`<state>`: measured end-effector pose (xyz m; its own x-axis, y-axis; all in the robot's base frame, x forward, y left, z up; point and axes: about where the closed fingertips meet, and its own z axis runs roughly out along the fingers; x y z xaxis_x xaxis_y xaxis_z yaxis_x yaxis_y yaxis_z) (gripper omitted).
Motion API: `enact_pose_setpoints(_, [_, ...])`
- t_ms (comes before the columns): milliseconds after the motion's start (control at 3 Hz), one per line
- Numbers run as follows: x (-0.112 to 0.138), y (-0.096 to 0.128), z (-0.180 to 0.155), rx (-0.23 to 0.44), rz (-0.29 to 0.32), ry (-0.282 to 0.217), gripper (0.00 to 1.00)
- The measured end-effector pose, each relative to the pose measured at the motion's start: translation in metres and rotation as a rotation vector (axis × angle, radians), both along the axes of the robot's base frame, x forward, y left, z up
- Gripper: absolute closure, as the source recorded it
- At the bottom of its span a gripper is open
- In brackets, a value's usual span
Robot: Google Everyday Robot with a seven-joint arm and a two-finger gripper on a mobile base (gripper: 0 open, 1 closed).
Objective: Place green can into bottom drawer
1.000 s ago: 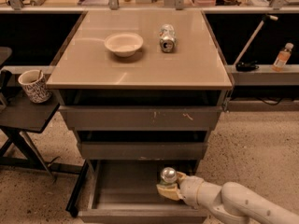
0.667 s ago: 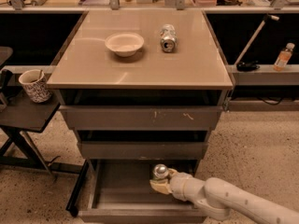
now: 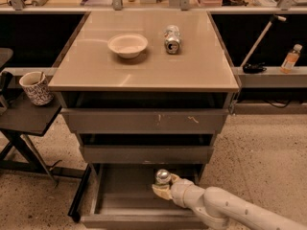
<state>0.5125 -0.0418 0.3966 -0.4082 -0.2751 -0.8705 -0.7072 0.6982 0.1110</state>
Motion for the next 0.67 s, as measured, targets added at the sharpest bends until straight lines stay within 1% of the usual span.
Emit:
enact_pose_setpoints(333, [-0.003, 0.008, -0.079, -0.010, -0.087, 0.097, 1.00])
enact_pose_setpoints(667, [-0.002, 0.011, -0.164, -0.066, -0.188, 0.209, 1.00])
